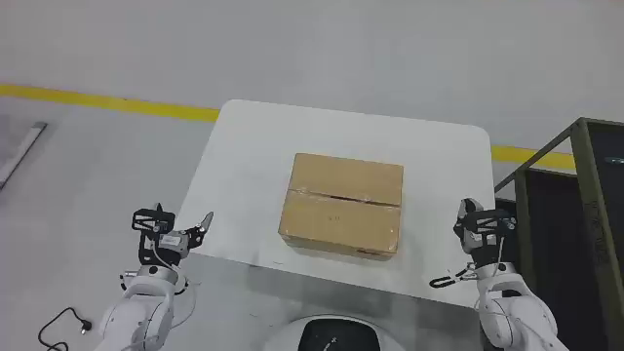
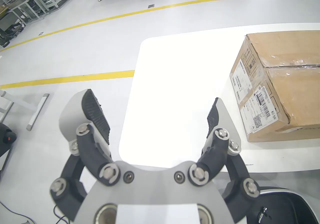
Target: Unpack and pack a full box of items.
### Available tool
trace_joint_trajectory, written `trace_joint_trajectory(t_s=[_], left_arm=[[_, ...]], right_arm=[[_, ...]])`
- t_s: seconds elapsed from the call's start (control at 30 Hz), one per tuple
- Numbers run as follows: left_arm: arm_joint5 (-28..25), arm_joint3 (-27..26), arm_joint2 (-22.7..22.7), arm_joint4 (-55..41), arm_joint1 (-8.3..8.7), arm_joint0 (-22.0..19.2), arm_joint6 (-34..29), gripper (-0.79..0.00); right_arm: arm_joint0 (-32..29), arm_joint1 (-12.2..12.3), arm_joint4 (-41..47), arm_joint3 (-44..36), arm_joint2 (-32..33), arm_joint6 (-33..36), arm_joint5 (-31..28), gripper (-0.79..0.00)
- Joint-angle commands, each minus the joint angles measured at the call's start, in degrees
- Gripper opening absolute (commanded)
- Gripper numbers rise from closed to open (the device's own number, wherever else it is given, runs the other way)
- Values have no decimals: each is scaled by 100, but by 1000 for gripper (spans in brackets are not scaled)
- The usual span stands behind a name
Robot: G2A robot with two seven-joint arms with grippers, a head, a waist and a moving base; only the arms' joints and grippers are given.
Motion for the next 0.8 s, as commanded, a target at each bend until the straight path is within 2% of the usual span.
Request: trace_joint_trajectory(t_s=[0.0,0.43,0.77], left_arm=[[0,0,0,0,0,0,0,0],[0,0,0,0,0,0,0,0],[0,0,0,0,0,0,0,0]], right_arm=[[24,-10,69,38,-33,11,6,-785],[38,-11,37,58,-52,26,-16,-785],[440,-92,-505,576,-739,-56,-16,-785]])
